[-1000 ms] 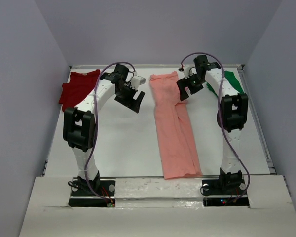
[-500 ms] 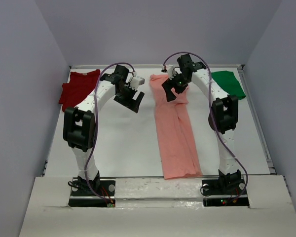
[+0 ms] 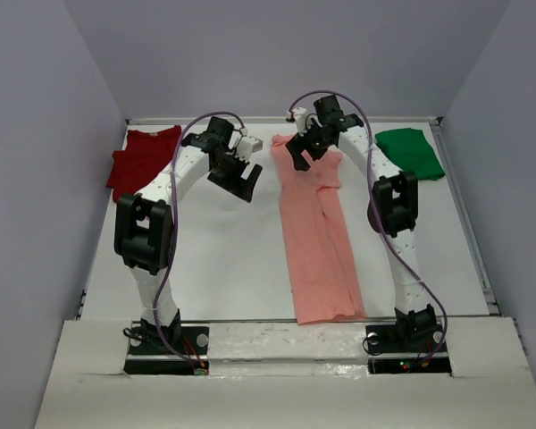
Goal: Fold and stack the t-shirts
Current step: Rotate the tshirt 90 degrees
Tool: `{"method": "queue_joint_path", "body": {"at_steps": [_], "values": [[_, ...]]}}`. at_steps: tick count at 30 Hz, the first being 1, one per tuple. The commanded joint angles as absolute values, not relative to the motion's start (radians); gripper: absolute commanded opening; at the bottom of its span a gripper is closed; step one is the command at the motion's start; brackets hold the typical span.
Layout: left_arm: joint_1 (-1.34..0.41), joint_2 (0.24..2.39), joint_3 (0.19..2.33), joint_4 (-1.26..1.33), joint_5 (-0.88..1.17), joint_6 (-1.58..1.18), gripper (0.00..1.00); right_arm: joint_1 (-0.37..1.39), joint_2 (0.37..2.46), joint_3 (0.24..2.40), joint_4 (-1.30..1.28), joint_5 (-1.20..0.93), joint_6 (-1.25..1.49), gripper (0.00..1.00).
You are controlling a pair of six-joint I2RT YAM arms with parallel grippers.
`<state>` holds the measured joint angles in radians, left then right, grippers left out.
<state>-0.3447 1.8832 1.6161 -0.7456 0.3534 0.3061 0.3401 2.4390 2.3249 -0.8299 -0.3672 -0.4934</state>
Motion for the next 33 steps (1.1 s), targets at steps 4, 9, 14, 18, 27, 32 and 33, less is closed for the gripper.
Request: {"method": "queue_joint_path", "body": {"at_steps": [4, 9, 14, 18, 27, 32, 33], "values": [[-0.337, 1.874, 1.641, -0.758, 0.360, 0.301, 0.99, 0.359, 2.551, 2.419, -0.887, -0.276, -0.529, 1.00], [-0.337, 1.875, 1.655, -0.769, 0.382, 0.304, 0.99, 0.368, 2.569, 2.393, -0.929, -0.259, -0.538, 1.00], [-0.341, 1.864, 1.644, -0.770, 0.393, 0.307, 0.99, 0.368, 2.577, 2.369, -1.005, -0.308, -0.545, 1.00], [-0.345, 1.842, 1.629, -0.761, 0.380, 0.308, 0.99, 0.368, 2.565, 2.318, -0.933, -0.334, -0.529, 1.00], [-0.344, 1.798, 1.582, -0.744, 0.279, 0.302, 0.99, 0.368, 2.692, 2.560, -0.775, -0.331, -0.431, 1.00], [-0.345, 1.786, 1.577, -0.750, 0.227, 0.304, 0.99, 0.368, 2.709, 2.569, -0.644, -0.262, -0.430, 1.00], [-0.345, 1.787, 1.577, -0.752, 0.222, 0.304, 0.99, 0.368, 2.712, 2.571, -0.628, -0.236, -0.430, 1.00]]}}
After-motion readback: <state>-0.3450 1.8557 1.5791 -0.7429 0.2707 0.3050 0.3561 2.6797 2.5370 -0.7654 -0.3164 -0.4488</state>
